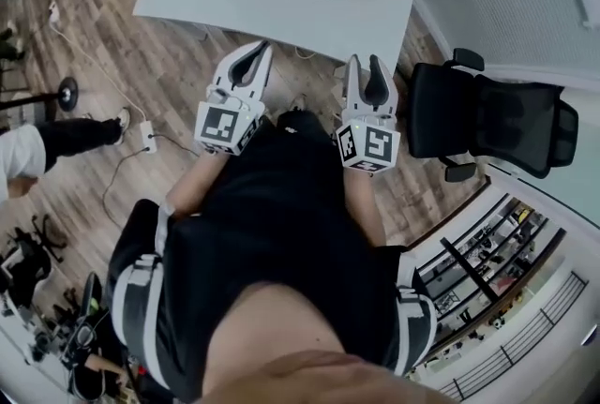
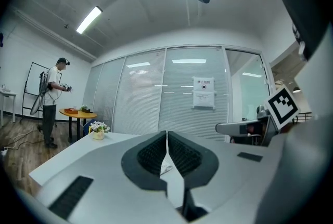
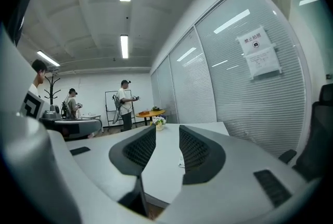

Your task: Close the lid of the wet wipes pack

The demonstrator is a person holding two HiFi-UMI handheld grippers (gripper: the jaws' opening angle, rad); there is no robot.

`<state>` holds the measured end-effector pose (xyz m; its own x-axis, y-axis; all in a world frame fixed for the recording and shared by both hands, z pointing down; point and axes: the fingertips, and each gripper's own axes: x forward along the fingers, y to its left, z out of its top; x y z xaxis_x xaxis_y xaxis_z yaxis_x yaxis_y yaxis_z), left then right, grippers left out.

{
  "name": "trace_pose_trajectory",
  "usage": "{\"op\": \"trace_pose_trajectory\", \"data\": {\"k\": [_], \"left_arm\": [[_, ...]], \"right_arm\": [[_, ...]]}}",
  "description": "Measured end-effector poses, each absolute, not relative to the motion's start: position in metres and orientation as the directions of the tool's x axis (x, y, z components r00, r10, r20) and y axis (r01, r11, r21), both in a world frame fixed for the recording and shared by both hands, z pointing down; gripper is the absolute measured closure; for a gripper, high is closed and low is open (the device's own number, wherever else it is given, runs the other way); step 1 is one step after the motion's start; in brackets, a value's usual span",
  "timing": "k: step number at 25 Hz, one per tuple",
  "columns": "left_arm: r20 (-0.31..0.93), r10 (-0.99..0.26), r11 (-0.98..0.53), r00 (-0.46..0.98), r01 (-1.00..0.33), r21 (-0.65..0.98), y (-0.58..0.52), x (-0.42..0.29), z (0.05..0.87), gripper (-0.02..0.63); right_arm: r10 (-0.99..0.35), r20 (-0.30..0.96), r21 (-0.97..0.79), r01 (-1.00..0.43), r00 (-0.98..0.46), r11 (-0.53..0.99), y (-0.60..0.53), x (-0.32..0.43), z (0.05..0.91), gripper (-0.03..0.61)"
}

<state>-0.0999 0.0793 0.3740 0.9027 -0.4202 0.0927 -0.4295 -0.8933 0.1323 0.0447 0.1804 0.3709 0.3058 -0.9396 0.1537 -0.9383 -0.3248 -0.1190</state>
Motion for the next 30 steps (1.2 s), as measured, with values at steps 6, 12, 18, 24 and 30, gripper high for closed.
{"op": "trace_pose_trajectory", "data": {"k": [6, 12, 18, 24, 30], "left_arm": [[0.123, -0.404, -0.900, 0.906, -0.418, 0.120, 0.050, -0.036, 0.393, 0.584], [0.209, -0.346, -0.933, 0.915, -0.358, 0.022, -0.016, 0.028, 0.424, 0.584], [0.458, -0.196, -0.977, 0.867, -0.132, -0.167, -0.096, 0.106, 0.505, 0.581], [0.640, -0.066, -0.971, 0.766, 0.097, -0.217, -0.161, 0.184, 0.602, 0.539], [0.773, 0.089, -0.949, 0.629, 0.289, -0.126, -0.192, 0.231, 0.691, 0.467]], "right_arm": [[-0.949, 0.191, -0.117, -0.954, 0.253, -0.278, 0.142, 0.111, 0.383, 0.422], [-0.945, 0.232, -0.106, -0.960, 0.231, -0.260, 0.077, 0.168, 0.403, 0.422], [-0.925, 0.311, -0.090, -0.962, 0.220, -0.259, -0.010, 0.218, 0.431, 0.422], [-0.884, 0.428, -0.092, -0.964, 0.189, -0.251, -0.098, 0.273, 0.488, 0.422], [-0.843, 0.511, -0.075, -0.968, 0.168, -0.238, -0.167, 0.309, 0.529, 0.422]]}}
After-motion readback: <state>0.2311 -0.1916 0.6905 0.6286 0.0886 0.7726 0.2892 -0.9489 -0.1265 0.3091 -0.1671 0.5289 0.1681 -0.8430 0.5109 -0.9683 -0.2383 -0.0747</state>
